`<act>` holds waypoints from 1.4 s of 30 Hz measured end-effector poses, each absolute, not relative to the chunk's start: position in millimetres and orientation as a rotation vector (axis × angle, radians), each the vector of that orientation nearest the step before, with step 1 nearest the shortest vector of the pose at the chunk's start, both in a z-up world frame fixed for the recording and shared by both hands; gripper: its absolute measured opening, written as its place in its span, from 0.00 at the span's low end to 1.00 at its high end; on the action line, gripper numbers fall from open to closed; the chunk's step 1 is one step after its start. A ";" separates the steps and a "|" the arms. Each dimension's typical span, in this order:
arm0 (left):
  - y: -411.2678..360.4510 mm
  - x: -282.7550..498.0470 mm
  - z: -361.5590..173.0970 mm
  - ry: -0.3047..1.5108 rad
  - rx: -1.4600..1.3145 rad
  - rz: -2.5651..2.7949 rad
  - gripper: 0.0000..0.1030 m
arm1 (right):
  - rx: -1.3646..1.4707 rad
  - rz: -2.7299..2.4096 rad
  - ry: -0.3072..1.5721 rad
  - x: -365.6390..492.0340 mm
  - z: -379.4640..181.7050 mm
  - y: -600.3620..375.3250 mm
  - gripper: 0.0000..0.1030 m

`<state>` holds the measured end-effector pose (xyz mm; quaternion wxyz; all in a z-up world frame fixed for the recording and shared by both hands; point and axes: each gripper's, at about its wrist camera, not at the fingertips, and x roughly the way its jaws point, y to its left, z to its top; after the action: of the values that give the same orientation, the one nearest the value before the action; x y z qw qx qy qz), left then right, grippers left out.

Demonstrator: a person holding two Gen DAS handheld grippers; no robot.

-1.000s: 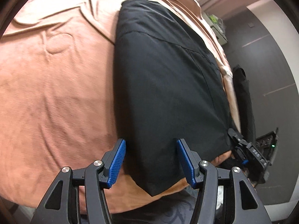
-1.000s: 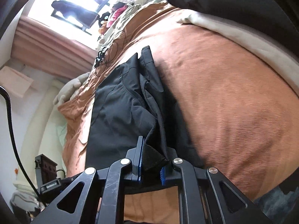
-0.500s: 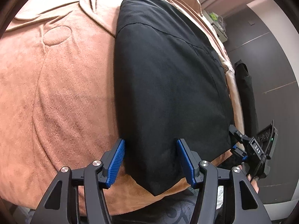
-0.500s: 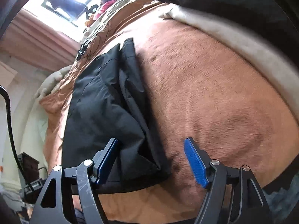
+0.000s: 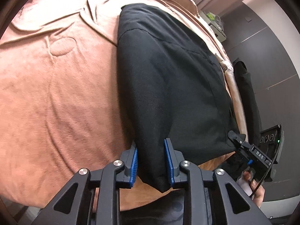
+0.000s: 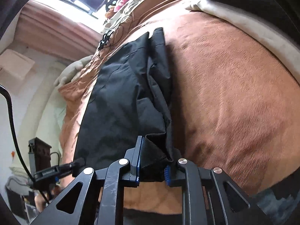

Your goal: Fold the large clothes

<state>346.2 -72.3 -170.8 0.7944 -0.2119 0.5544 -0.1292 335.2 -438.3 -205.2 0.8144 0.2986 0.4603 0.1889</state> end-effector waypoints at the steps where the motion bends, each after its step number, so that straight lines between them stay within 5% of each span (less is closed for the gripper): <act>1: -69.4 343.5 -169.2 1.192 -0.450 -0.277 0.25 | 0.637 0.411 0.985 331.8 -203.2 -436.0 0.19; 12: -47.1 319.5 -169.3 1.242 -0.379 -0.278 0.32 | 0.609 0.494 1.088 297.5 -211.9 -411.6 0.21; 14: -46.9 323.3 -171.1 1.270 -0.357 -0.278 0.37 | 0.584 0.472 1.130 303.3 -214.3 -414.7 0.28; 17: -38.7 332.2 -169.1 1.260 -0.372 -0.279 0.50 | 0.538 0.392 1.146 313.9 -209.7 -426.5 0.55; 20: -27.2 340.4 -164.4 1.220 -0.408 -0.266 0.69 | 0.525 0.378 1.107 324.8 -199.7 -436.9 0.62; 23: -23.2 353.7 -164.2 1.207 -0.431 -0.257 0.69 | 0.537 0.376 1.093 343.7 -196.6 -444.6 0.62; 27: -17.2 372.3 -168.3 1.204 -0.463 -0.249 0.69 | 0.563 0.402 1.070 361.8 -193.4 -445.3 0.77; 42: -15.4 451.5 -190.1 1.205 -0.531 -0.258 0.69 | 0.626 0.486 1.106 443.8 -216.1 -426.1 0.77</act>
<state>451.5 -15.4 -190.1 0.7833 -0.2462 0.5581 -0.1193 443.8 -426.1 -216.1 0.7773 0.2892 0.5114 0.2249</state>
